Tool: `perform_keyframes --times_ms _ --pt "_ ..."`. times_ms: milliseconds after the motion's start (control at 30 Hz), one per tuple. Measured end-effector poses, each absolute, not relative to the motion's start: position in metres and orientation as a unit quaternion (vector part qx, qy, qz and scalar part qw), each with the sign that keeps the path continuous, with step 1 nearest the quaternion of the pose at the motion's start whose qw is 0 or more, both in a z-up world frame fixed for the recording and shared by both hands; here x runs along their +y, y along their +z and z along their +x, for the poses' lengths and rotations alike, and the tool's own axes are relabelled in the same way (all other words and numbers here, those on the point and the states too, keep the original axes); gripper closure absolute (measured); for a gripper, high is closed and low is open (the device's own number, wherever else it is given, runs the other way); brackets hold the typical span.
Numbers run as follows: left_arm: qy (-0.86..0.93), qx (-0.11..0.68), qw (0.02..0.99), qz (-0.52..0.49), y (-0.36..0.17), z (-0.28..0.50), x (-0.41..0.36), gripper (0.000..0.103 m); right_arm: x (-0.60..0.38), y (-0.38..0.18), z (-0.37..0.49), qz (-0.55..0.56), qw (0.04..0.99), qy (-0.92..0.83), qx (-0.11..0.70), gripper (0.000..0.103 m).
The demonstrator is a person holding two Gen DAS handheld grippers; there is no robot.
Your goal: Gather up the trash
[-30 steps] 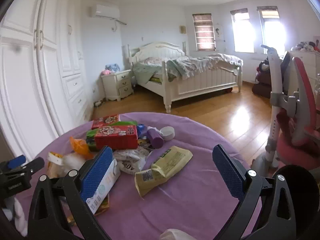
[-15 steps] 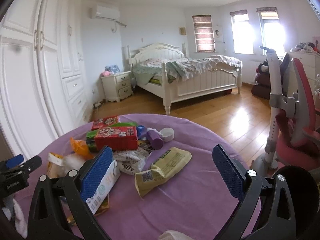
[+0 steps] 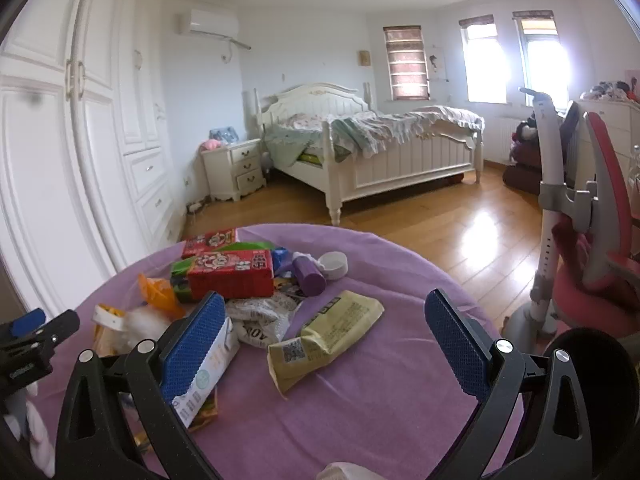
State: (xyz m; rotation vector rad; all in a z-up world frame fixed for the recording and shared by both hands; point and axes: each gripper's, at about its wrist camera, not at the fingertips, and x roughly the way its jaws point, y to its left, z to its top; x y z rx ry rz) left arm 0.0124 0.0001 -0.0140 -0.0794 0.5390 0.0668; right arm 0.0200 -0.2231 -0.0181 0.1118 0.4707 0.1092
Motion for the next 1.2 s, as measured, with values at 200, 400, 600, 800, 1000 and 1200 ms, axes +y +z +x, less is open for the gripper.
perform_keyframes --times_ms 200,400,600,800,1000,1200 --pt "0.032 0.265 0.963 -0.040 -0.0137 0.0130 0.0008 0.005 -0.2243 -0.0197 0.0203 0.055 0.970 0.054 0.233 0.004" --pt "0.032 0.265 0.963 -0.042 -0.0141 0.0127 0.0006 0.005 -0.2236 -0.0207 0.0205 0.055 0.969 0.054 0.233 0.004" --pt "0.032 0.266 0.963 -0.042 -0.0144 0.0125 0.0005 0.005 -0.2229 -0.0211 0.0193 0.055 0.970 0.054 0.232 0.004" --pt "0.032 0.266 0.963 -0.043 -0.0142 0.0127 0.0015 0.005 -0.2216 -0.0213 0.0189 0.055 0.970 0.054 0.232 0.004" --pt "0.032 0.266 0.962 -0.044 -0.0143 0.0128 0.0012 0.005 -0.2210 -0.0214 0.0183 0.056 0.970 0.053 0.232 0.004" --pt "0.031 0.267 0.962 -0.047 -0.0146 0.0131 0.0016 0.005 -0.2208 -0.0217 0.0179 0.057 0.970 0.053 0.231 0.004"
